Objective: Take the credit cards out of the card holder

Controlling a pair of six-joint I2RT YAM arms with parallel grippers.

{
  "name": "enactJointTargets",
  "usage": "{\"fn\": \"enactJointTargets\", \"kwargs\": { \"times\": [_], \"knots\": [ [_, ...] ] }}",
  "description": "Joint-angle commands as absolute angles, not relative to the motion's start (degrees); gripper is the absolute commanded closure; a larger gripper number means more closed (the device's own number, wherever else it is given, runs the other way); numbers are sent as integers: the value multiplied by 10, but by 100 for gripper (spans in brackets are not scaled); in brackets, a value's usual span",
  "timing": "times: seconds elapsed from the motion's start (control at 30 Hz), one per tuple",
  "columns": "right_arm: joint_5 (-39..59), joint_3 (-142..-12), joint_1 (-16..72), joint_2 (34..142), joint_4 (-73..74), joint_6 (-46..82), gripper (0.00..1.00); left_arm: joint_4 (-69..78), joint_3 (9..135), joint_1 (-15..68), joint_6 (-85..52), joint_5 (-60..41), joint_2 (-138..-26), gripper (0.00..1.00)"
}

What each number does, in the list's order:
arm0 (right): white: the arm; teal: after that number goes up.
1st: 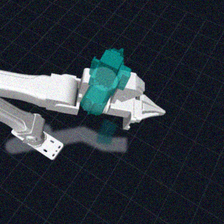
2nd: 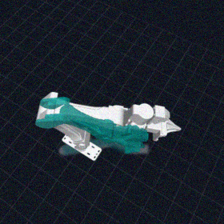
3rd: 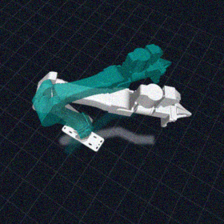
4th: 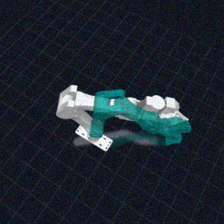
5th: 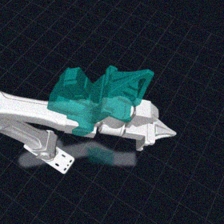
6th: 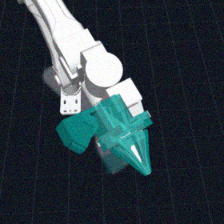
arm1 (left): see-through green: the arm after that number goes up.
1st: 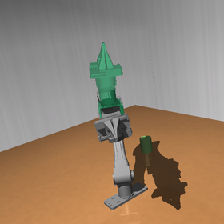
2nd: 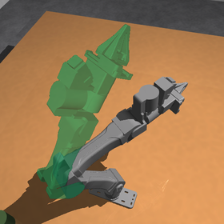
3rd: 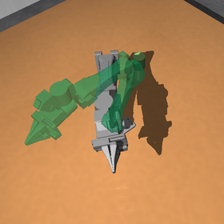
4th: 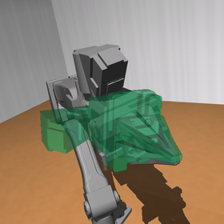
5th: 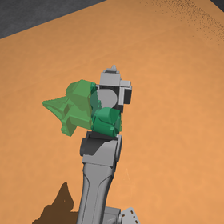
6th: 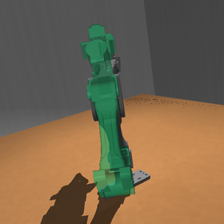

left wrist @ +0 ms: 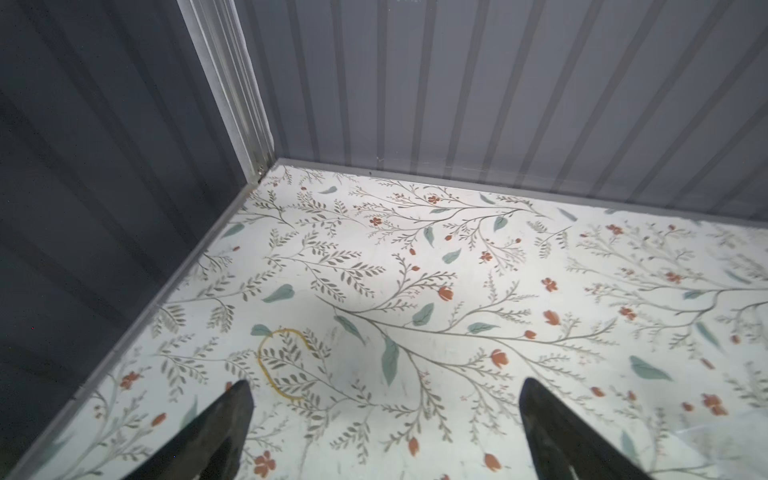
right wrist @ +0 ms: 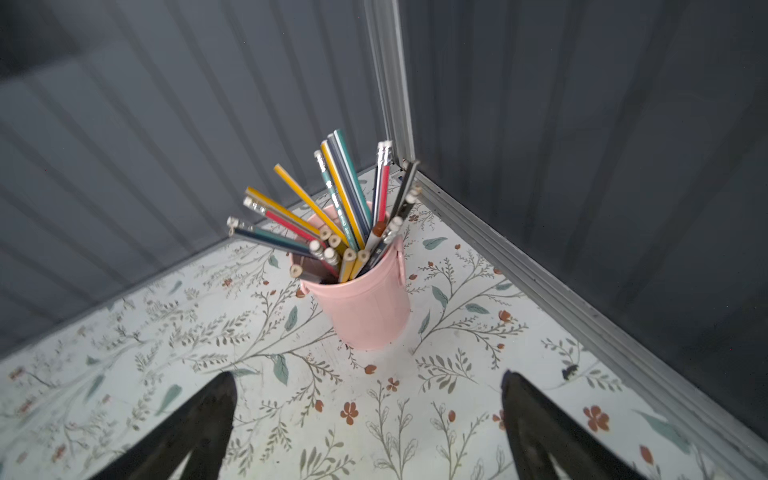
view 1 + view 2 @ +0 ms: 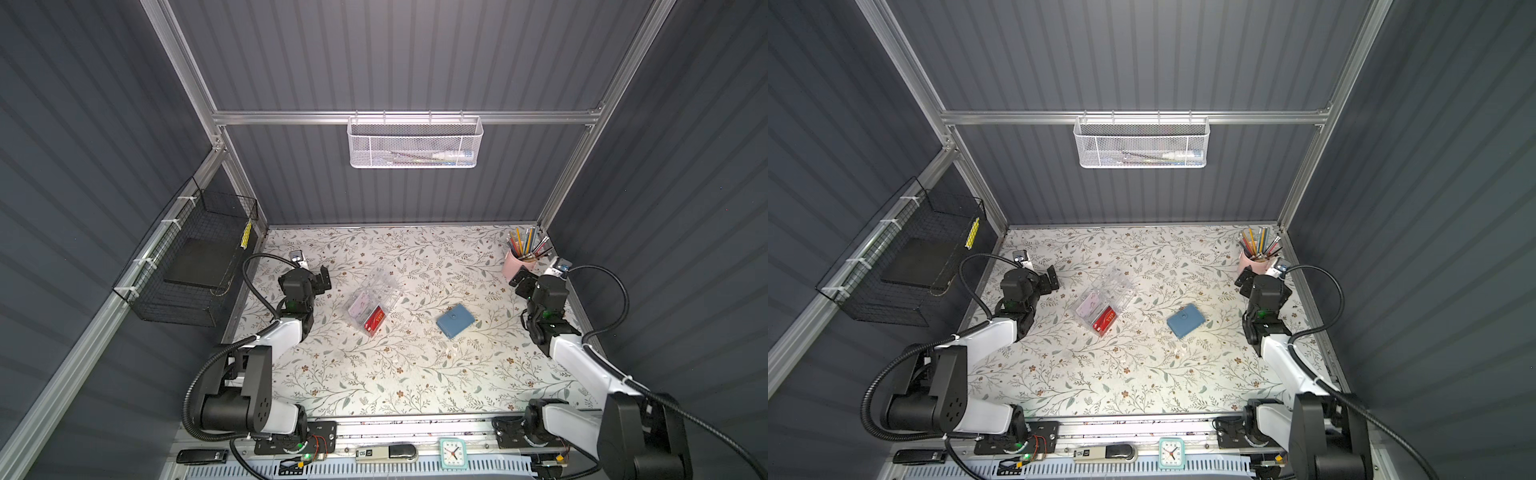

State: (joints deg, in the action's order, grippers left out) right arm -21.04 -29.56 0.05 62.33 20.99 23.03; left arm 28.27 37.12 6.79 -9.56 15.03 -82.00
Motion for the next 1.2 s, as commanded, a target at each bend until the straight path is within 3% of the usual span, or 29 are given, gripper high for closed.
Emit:
{"fn": "enactJointTargets", "kwargs": {
  "times": [0.0,0.13,0.27,0.5,0.67,1.17],
  "knots": [
    [-116,-274,-2,585,185,307,1,162,396,72,-224,105,-802,0],
    [-17,-331,37,608,128,273,1,93,382,76,-299,76,-729,0],
    [-29,-393,146,682,89,174,1,16,374,76,-358,71,-634,0],
    [20,-542,266,838,21,95,1,-50,341,77,-484,-32,-571,0],
    [92,-630,313,928,-9,66,1,43,270,80,-578,-108,-535,0],
    [163,-782,345,1101,-53,38,1,108,239,129,-632,-133,-567,0]
  ]
}}
